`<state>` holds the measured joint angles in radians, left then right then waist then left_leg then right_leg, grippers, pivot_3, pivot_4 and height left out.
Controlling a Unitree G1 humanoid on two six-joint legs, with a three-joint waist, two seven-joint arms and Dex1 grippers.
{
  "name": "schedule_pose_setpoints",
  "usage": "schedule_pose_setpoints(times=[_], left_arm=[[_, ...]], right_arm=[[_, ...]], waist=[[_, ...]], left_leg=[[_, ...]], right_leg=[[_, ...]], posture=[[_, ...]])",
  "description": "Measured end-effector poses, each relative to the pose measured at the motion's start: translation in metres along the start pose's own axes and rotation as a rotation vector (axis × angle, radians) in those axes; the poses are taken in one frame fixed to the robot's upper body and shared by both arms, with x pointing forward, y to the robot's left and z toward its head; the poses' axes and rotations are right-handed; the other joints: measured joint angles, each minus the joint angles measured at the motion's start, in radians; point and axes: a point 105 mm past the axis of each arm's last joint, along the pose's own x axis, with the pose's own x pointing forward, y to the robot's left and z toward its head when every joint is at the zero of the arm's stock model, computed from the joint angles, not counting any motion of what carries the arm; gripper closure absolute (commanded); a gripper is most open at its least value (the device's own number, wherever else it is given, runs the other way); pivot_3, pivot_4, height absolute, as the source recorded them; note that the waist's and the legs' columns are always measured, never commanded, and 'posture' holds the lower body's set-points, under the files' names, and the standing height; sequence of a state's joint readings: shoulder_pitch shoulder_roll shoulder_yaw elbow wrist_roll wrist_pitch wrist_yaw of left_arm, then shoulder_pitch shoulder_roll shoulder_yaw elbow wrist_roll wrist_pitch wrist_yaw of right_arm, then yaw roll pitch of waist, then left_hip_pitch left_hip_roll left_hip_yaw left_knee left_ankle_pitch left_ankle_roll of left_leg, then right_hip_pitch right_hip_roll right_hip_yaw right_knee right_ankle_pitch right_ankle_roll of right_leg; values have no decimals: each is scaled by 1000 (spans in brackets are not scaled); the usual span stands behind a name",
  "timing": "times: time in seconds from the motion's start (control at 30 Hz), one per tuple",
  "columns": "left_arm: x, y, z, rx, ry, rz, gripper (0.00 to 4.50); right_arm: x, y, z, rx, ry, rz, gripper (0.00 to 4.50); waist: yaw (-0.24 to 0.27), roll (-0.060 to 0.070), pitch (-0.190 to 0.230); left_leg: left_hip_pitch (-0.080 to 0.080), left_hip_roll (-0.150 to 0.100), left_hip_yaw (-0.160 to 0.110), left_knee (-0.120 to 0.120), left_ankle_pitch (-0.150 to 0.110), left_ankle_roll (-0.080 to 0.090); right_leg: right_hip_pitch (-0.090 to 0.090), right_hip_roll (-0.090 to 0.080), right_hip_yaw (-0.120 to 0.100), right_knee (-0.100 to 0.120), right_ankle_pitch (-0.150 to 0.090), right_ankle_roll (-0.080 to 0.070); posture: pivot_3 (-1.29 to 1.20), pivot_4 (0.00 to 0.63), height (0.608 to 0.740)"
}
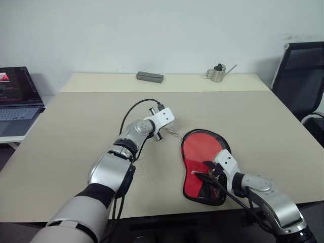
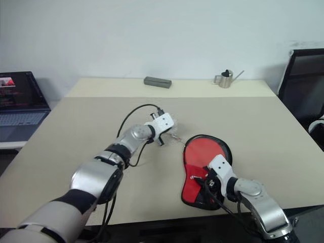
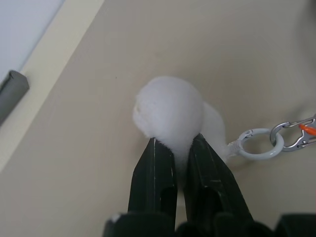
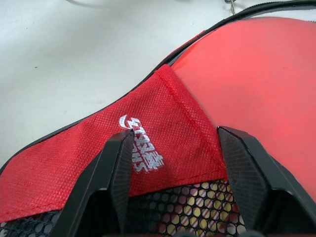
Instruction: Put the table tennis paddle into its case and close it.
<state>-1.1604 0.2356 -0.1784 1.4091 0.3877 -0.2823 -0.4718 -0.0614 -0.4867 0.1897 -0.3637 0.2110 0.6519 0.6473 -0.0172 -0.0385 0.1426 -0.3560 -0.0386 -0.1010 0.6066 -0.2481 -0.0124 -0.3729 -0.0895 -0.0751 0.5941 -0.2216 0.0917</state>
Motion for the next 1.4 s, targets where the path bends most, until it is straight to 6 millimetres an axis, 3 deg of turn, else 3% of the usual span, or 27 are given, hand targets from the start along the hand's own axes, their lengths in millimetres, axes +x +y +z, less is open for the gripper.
schedule_pose_setpoints(times=[0.27, 0.47, 0.7, 0.77, 0.9, 1.07, 1.23, 1.3, 1.4], left_arm=[[-31, 19, 1, -210, -107, -208, 4496], [-58, 3, -39, -261, -51, -377, 4496], [-72, 16, -37, -333, -80, -375, 2039], [-74, 12, -36, -352, -97, -399, 1397], [-83, 7, -34, -369, -122, -466, 1397], [-109, 27, -28, -337, -143, -480, 1397], [-133, 20, -15, -283, -193, -580, 1397], [-141, 18, -6, -252, -216, -604, 1397], [-149, 11, 12, -184, -263, -643, 1397]], right_arm=[[8, -6, 7, 33, -38, 13, 1571], [9, -13, 10, 74, -68, -8, 1571], [7, -19, 10, 92, -72, -25, 1571], [6, -22, 9, 98, -74, -32, 1571], [5, -22, 11, 114, -86, -24, 1571], [1, -24, 13, 154, -93, -10, 1571], [-14, -39, 15, 201, -90, -46, 1571], [-21, -46, 22, 208, -108, -64, 1571], [-37, -59, 37, 199, -148, -115, 1571]], waist=[[-13, 1, 0], [-13, 1, 0], [-9, 2, -1], [-4, 2, -2], [0, 2, -2], [4, 3, -1], [17, 6, 1], [18, 6, 2], [22, 8, 3]], left_leg=[[8, 5, 4, 0, -1, -1], [8, 11, 8, 0, -2, -3], [9, 13, 14, -1, -6, -2], [9, 12, 15, 0, -6, -2], [9, 13, 17, 0, -6, -2], [8, 13, 17, 0, -7, -2], [6, 11, 18, 0, -8, -3], [6, 10, 18, 0, -8, -3], [6, 10, 18, 0, -8, -2]], right_leg=[[0, -1, -6, 0, 0, -2], [-3, 1, -5, 0, 4, -8], [-4, 3, -4, -1, 6, -15], [-4, 3, -2, -1, 6, -15], [-5, 3, 2, -1, 6, -15], [-6, 3, 2, -1, 5, -20], [-8, 3, 6, -1, 4, -25], [-8, 3, 6, -2, 4, -33], [-7, 3, 7, -2, 4, -34]], posture=[[0, 150, 740], [0, 150, 740], [0, 150, 740], [0, 150, 740], [0, 150, 740], [0, 150, 740], [0, 150, 740], [0, 150, 740], [0, 150, 740]])
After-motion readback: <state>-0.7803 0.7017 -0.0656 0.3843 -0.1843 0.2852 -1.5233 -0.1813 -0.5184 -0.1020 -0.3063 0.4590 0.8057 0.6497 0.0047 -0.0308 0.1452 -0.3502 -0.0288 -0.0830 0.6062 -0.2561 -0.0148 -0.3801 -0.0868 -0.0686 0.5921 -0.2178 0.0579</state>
